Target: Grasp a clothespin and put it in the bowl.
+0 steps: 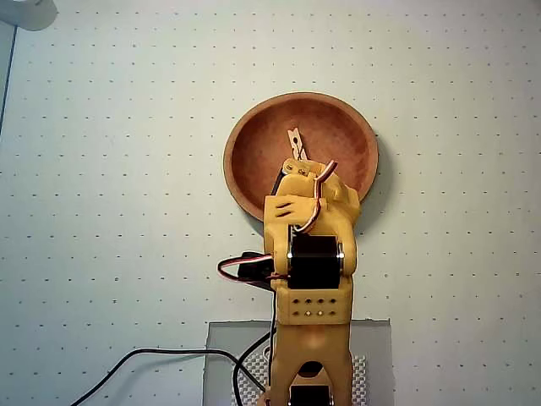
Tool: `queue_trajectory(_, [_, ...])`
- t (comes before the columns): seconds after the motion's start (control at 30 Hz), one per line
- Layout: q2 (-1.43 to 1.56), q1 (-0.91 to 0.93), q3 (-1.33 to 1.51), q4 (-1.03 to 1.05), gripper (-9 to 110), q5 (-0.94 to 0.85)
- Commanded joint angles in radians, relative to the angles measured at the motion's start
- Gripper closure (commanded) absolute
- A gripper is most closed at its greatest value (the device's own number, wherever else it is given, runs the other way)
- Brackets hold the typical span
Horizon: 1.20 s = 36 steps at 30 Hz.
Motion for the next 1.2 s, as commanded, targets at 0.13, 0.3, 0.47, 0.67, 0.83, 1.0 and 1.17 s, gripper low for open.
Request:
queue_trajectory(0.13, [0.249,-0.002,0.055,-0.216,103,0.534])
queue_trajectory(0.3, [0.420,0.000,0.225,-0.371,104,0.755])
queue_trajectory(0.47, [0.604,-0.002,0.456,-0.483,105,0.867])
queue_trajectory(0.67, [0.821,-0.002,0.729,-0.512,105,0.882])
queue_trajectory(0.83, [0.982,-0.002,0.920,-0.537,105,0.884])
queue_trajectory(1.0, [1.060,-0.002,1.058,-0.571,105,0.884])
queue_trajectory(1.17, [1.069,0.000,1.170,-0.614,105,0.885])
